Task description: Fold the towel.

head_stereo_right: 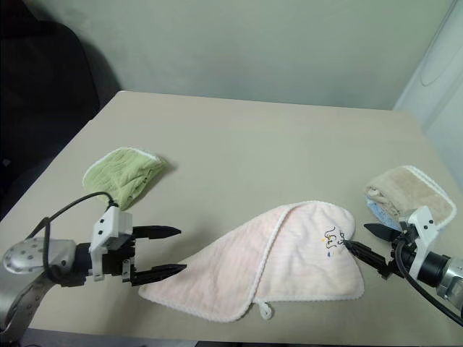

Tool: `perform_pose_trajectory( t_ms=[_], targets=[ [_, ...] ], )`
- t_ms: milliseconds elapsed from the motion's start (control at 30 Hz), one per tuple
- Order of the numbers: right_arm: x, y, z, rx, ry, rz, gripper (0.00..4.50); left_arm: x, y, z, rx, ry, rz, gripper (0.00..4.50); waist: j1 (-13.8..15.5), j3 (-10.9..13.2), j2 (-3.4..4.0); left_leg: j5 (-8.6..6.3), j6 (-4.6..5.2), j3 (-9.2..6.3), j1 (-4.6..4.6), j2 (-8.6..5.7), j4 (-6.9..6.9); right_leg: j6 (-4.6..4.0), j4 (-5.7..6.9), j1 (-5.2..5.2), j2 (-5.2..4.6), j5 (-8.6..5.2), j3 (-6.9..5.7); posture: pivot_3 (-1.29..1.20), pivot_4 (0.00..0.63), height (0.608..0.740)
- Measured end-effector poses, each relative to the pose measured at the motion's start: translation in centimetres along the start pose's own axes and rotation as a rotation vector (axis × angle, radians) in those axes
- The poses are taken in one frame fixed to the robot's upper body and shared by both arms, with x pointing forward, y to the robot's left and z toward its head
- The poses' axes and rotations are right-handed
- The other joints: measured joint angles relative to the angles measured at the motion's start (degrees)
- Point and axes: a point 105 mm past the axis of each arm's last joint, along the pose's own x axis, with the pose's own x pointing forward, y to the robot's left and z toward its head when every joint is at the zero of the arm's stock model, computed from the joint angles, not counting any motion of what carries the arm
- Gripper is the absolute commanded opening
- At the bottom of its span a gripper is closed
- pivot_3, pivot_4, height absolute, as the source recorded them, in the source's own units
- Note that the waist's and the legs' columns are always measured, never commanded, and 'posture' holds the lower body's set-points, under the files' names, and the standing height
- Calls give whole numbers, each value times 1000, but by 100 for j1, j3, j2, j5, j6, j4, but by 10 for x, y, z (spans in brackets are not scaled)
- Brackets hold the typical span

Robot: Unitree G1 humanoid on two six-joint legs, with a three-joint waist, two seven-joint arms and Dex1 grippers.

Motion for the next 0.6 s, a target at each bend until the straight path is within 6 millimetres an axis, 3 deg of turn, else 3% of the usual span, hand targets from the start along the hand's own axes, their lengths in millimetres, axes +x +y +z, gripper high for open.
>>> perform_pose_trajectory(
  t_ms=[233,333,600],
  targets=[
    [2,2,-2,11,-12,-14,4425,15,-19,13,166,53,-297,4500,-9,-3,7,-1,-2,1,0,1,1,-1,11,2,-1,0,-1,0,150,740],
    [3,5,-3,11,-11,-15,4425,27,-28,10,241,88,-412,4500,-10,-2,10,-2,-1,1,-2,1,2,35,11,2,-2,-22,1,0,150,740],
    [-2,19,-10,39,15,-18,4425,58,-54,1,287,84,-621,4500,-7,-6,13,-1,-1,1,-4,2,3,21,13,4,-2,-13,0,0,150,740]
  ],
)
